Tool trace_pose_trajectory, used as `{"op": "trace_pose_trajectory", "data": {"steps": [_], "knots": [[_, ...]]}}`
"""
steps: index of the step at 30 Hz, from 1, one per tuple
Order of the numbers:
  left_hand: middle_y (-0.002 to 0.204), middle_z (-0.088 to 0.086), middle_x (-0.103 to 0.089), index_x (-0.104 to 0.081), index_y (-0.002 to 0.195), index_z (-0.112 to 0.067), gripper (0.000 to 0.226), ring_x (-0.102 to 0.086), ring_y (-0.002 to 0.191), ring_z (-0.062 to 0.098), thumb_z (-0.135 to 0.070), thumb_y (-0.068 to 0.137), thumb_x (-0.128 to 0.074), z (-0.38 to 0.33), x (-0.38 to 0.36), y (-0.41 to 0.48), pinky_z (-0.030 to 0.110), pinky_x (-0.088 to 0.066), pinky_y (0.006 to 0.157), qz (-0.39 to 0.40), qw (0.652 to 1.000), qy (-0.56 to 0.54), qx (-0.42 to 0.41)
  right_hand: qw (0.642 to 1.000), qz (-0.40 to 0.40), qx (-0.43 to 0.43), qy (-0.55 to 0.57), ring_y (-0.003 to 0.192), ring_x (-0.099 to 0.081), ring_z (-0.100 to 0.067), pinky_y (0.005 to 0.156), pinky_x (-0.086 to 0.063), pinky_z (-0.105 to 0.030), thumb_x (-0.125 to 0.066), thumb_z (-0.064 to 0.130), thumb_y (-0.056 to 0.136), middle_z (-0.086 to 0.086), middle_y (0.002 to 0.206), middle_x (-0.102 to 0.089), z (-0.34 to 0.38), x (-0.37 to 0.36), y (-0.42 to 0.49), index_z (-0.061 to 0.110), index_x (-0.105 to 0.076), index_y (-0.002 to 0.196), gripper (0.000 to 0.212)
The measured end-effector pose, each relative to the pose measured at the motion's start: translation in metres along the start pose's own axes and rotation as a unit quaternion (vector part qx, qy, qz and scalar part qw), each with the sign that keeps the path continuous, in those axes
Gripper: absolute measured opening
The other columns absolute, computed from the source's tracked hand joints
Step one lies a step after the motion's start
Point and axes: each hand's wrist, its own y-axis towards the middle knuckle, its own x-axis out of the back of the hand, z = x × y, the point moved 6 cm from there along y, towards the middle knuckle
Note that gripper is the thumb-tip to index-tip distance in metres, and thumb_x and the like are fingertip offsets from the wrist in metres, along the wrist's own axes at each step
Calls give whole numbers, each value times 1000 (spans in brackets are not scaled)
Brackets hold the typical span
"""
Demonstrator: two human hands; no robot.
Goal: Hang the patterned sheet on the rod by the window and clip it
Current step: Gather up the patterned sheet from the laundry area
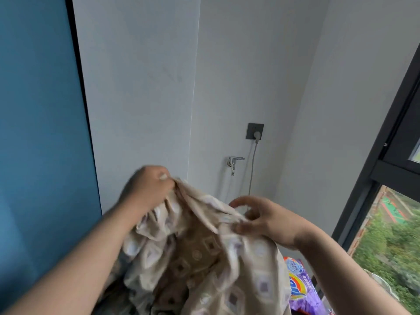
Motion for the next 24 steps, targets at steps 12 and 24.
{"op": "trace_pose_trajectory", "data": {"steps": [12, 24], "knots": [[107, -18, -54, -59, 107, -40, 58, -61, 84, 4, -29, 53, -76, -43, 41, -22, 9, -43, 70, 185, 974, 76, -109, 972, -173, 26, -160, 65, -54, -8, 60, -45, -26, -58, 12, 70, 7, 69, -60, 0, 8, 14, 9, -63, 80, 11], [89, 0, -75, -73, 100, -19, 26, -70, 86, 14, -12, 77, -80, -46, -59, -61, 25, -54, 75, 377, 896, -235, 13, 939, -34, 108, 324, 67, -45, -25, 58, -27, -34, -53, -11, 63, -17, 78, -56, 26, -4, 24, 12, -59, 80, 29]]}}
